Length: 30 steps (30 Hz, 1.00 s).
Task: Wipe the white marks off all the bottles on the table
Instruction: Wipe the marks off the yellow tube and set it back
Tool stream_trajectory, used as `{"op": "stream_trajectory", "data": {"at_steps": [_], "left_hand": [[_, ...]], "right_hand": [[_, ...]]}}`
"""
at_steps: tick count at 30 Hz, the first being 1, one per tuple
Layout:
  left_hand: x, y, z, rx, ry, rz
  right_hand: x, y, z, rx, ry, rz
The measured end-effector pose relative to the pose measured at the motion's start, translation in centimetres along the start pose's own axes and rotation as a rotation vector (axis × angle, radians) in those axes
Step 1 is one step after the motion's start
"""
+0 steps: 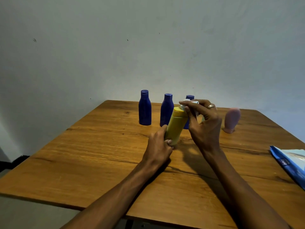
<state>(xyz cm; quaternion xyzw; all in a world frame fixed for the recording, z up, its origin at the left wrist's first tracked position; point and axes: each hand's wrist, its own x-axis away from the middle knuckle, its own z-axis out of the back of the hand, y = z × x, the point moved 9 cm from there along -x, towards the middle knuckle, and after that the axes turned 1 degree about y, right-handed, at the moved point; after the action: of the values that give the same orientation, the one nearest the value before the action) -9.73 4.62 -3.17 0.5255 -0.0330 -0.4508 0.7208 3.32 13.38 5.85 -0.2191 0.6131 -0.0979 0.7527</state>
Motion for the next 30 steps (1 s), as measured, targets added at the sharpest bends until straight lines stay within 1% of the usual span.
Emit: {"op": "stream_trajectory", "data": {"at_steps": [6, 11, 13, 16, 19, 21, 23, 27, 30], "left_hand": [[0.1, 0.1, 0.0, -0.002, -0.001, 0.004], [0.1, 0.1, 0.1, -0.003, -0.005, 0.02], [0.1, 0.0, 0.2, -0.008, 0.003, 0.028], [0.1, -0.1, 0.5, 0.0, 0.021, 0.037], [0.2, 0.0, 0.5, -0.007, 0.017, 0.058], [0.3, 0.1, 0.7, -0.012, 0.02, 0.052], [0.3, 0.2, 0.9, -0.023, 0.029, 0.033], [0.3, 0.3, 1.1, -0.05, 0.053, 0.032], [0.2, 0.1, 1.2, -0.073, 0.065, 0.04]], "right_hand": [[0.3, -2.5, -1.4, 0.111, -0.114, 0.156], [0.2, -3.2, -1.2, 0.105, -0.093, 0.197], [0.4, -3.8, -1.3, 0.099, -0.116, 0.256], [0.5, -3.9, -1.6, 0.119, -0.163, 0.289], [0.6, -4.1, -2.0, 0.187, -0.209, 0.339], [0.7, -4.3, -2.1, 0.227, -0.205, 0.37], [0.6, -3.8, -1.8, 0.233, -0.182, 0.34], [-0.2, -1.4, -0.3, 0.14, -0.11, 0.148], [-0.5, -0.2, -0.1, 0.097, -0.111, 0.068]]}}
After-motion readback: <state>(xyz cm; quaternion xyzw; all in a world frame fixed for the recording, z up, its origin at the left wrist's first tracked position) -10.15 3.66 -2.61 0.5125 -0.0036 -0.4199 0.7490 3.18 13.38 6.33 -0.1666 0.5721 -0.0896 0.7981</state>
